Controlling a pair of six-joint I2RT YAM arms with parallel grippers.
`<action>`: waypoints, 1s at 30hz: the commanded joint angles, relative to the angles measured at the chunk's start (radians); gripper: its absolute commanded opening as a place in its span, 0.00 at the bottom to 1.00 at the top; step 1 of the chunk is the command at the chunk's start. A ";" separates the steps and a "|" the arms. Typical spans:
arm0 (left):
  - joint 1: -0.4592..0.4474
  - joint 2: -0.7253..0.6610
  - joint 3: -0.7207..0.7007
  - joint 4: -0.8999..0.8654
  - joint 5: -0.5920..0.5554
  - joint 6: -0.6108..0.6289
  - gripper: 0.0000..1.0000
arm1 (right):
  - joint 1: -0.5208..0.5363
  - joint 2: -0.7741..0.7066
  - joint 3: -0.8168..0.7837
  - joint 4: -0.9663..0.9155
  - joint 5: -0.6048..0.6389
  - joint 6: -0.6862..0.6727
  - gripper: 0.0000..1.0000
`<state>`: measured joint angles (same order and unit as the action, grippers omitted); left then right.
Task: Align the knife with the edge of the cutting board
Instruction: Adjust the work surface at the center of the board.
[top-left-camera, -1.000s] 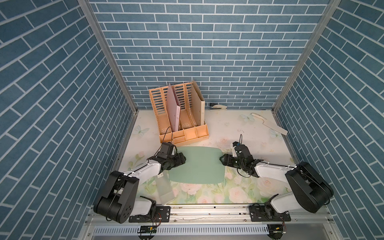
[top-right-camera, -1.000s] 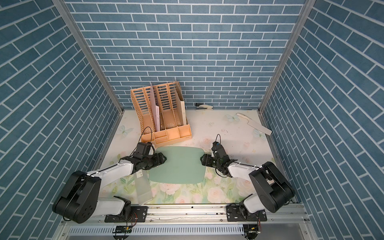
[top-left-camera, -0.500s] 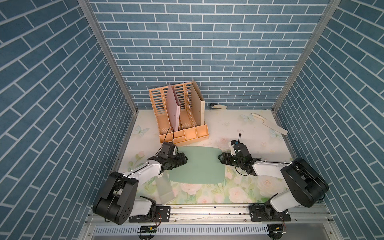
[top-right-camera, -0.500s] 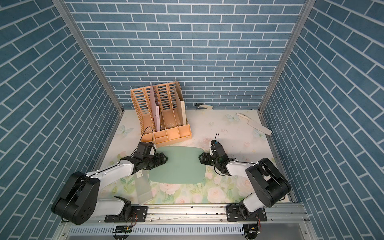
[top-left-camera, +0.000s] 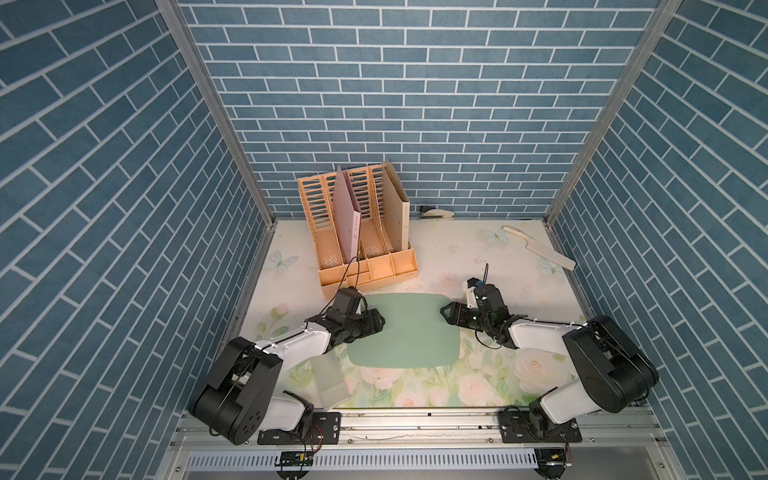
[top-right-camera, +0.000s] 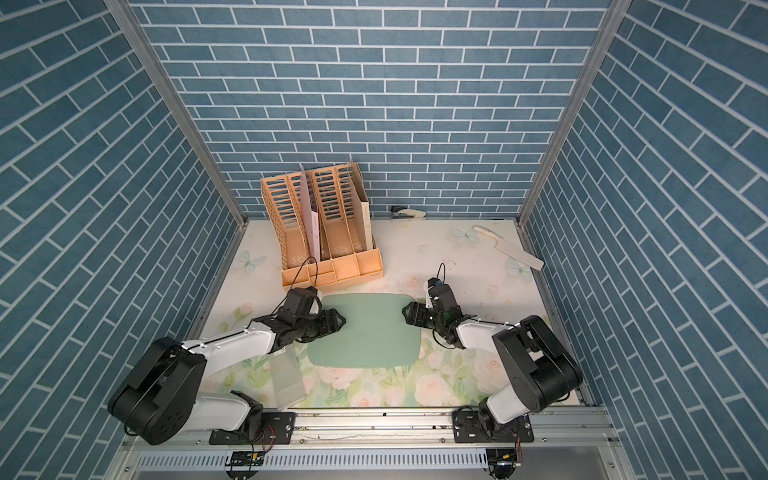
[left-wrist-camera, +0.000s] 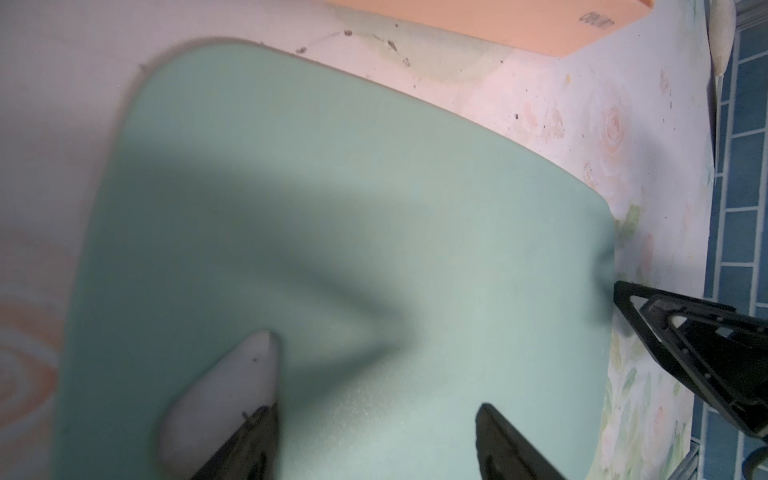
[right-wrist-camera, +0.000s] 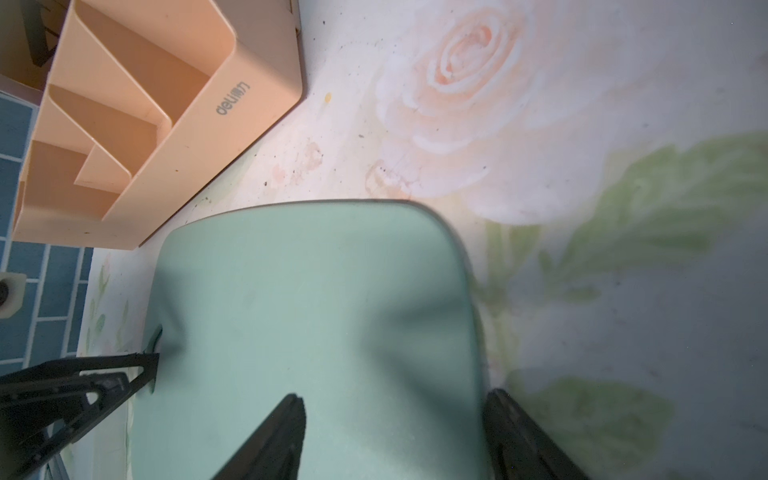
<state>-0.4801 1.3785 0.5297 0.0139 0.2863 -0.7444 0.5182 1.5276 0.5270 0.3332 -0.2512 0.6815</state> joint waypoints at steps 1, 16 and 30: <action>-0.018 0.008 -0.014 -0.006 -0.005 -0.016 0.78 | -0.007 0.050 -0.037 -0.106 -0.016 -0.015 0.71; -0.018 0.016 0.059 -0.091 -0.125 0.037 0.83 | -0.006 0.003 -0.054 -0.144 0.006 -0.009 0.70; -0.017 0.086 0.040 -0.019 -0.093 0.024 0.83 | 0.076 -0.004 -0.101 -0.093 -0.022 0.047 0.69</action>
<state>-0.4931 1.4395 0.5869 0.0139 0.1860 -0.7219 0.5644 1.4868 0.4679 0.3672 -0.2493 0.6762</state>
